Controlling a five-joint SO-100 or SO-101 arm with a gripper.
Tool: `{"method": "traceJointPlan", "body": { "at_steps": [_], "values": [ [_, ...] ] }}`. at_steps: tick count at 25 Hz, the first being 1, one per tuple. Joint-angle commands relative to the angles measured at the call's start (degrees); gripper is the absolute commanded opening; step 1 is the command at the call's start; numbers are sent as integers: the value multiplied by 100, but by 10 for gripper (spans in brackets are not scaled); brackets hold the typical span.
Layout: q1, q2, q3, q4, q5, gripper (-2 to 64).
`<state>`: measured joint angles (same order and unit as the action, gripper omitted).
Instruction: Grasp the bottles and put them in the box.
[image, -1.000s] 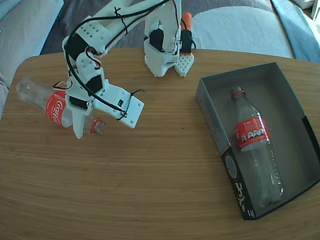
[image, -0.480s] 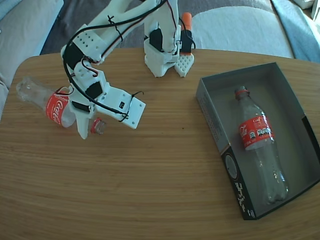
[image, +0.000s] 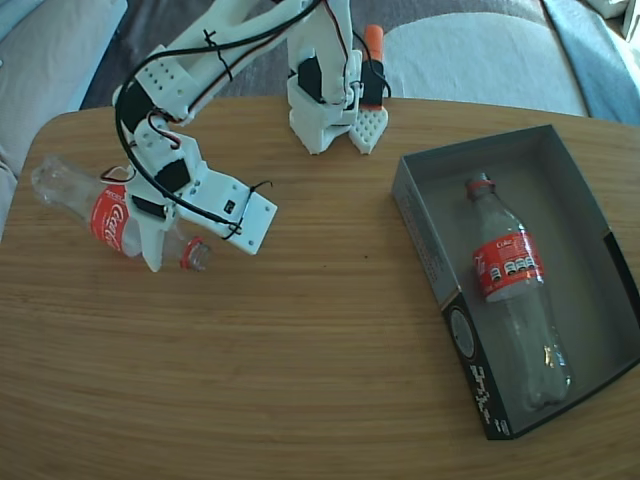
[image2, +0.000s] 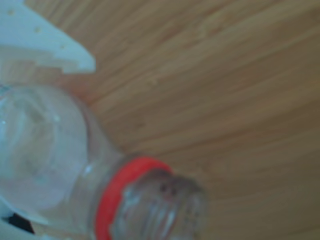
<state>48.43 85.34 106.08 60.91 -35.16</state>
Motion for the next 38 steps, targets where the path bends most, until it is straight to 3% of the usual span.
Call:
{"method": "traceJointPlan", "body": {
  "at_steps": [1, 31, 38],
  "values": [
    [26, 62, -246, -18, -114, 446],
    [-264, 44, 62, -35, -141, 445],
    [-272, -369, -79, -35, -141, 445]
  ]
}}
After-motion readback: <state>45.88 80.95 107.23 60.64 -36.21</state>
